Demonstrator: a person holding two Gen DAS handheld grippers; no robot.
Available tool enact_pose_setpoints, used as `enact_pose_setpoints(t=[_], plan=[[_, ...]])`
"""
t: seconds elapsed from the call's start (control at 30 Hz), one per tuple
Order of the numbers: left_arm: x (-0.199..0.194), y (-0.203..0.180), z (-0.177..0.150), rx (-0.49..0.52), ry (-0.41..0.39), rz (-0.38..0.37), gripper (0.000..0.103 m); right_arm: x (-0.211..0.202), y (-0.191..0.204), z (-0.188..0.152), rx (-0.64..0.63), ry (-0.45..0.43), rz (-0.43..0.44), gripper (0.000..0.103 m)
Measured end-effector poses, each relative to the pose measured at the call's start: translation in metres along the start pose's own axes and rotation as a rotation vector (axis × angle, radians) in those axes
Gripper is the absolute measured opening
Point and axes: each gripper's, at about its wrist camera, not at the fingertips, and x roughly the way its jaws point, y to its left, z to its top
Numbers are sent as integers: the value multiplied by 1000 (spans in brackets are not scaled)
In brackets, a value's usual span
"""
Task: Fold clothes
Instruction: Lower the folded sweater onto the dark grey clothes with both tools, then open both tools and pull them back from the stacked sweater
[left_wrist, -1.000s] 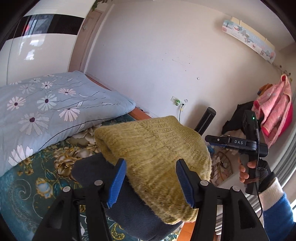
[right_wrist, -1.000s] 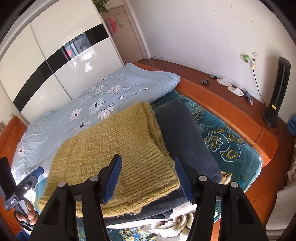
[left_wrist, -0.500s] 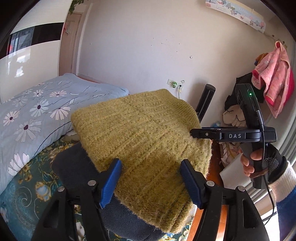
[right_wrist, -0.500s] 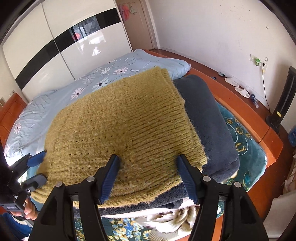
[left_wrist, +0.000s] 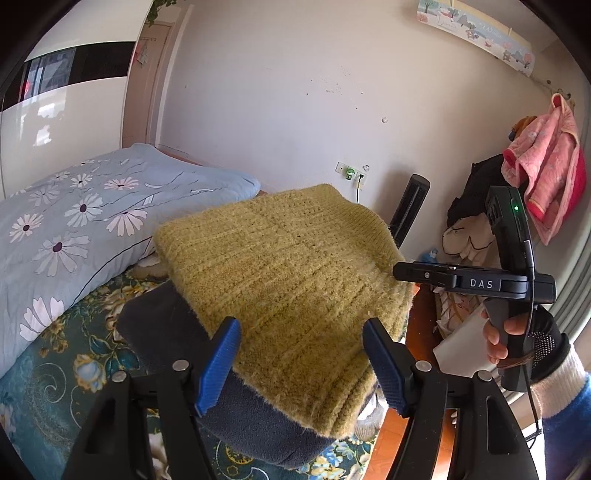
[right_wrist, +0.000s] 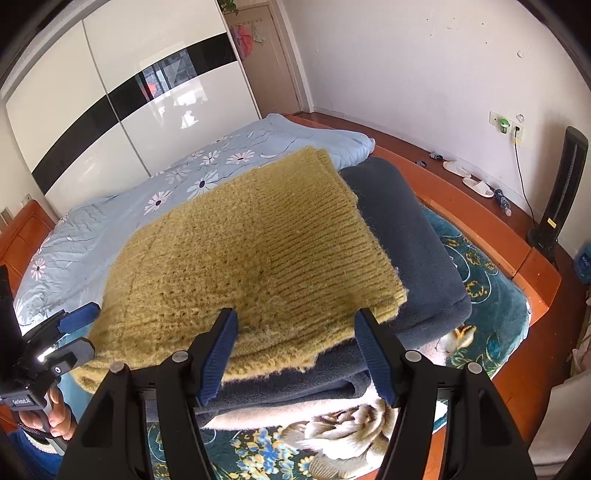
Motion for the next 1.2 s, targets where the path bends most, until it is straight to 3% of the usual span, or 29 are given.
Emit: enact_pose_setpoints(t=[0.2,0.4,0.77,0.87,0.93,1.2], plan=[[-16,-3,-9,14,8,-6,72,-7,5,-19,23,11,2,67],[-33,5,-24,-44,17,-27,73,-14,15,-41,25,32,-5,67],[-32,5,-69,-55,106,-5,85,-5,55,-92,4,91,-43,70],[-34,6,-78,-58,112,-8,88,-4,67,-102,-1,96,-48,80],[-37,8,-82,-67,103,-10,103,-6,75,-105,-9,85,-49,82],[-49,12,-90,-81,77,12,103,-13,101,-110,-14,68,-49,83]])
